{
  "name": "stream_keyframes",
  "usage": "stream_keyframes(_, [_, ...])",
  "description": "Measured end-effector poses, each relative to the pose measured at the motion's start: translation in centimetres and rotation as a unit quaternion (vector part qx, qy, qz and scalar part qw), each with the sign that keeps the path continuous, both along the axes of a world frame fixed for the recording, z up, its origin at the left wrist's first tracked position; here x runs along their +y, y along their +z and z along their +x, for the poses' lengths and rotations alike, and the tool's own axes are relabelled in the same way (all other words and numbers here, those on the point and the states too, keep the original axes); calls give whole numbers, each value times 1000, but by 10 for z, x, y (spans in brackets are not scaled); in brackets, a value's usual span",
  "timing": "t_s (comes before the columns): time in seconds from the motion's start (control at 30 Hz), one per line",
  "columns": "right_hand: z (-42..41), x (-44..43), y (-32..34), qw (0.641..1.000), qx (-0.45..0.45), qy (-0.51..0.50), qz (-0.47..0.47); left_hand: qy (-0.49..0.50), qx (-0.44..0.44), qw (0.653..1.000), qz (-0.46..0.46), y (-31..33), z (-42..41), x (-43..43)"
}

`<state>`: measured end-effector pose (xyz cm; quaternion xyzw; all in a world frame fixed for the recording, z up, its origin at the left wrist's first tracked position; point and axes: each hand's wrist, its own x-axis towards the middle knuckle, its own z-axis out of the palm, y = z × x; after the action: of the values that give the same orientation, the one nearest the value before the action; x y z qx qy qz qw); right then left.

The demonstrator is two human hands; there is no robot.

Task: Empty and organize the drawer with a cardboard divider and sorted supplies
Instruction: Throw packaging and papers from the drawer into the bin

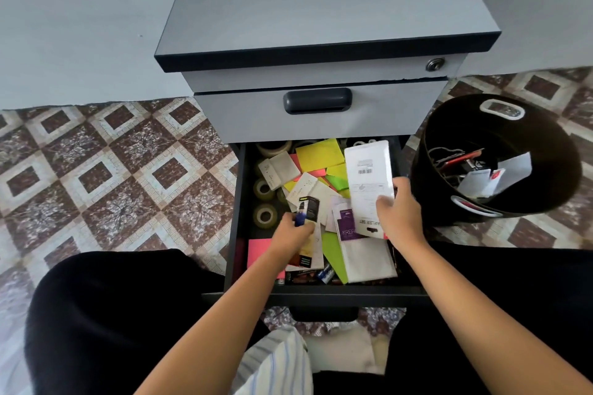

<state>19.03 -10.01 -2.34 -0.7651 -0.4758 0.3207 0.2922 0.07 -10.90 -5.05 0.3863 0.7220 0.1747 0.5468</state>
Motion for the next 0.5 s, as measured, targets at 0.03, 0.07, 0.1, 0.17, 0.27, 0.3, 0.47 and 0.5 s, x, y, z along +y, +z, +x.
stream_keyframes(0.03, [4, 0, 3, 999, -31, 8, 13, -28, 2, 1000, 0, -1, 7, -1])
stream_keyframes(0.07, [8, -1, 7, 998, -62, 15, 22, -55, 2, 998, 3, -1, 14, -1])
stream_keyframes(0.1, [12, -1, 9, 996, -88, 18, 25, -79, -3, 997, 4, -3, 22, -1])
stream_keyframes(0.17, [18, -3, 12, 992, -122, 18, 24, -109, -8, 994, -2, -6, 37, -1])
stream_keyframes(0.27, [20, -7, 13, 989, -143, 14, 15, -110, 1, 994, -18, -11, 57, -1])
stream_keyframes(0.3, [20, -8, 12, 989, -145, 12, 11, -97, 1, 995, -23, -13, 63, -1])
stream_keyframes(0.47, [23, -11, 9, 991, -134, 10, -12, -19, -11, 999, -31, -16, 84, -1])
stream_keyframes(0.5, [23, -11, 8, 992, -128, 10, -17, 3, -28, 999, -32, -15, 86, 0])
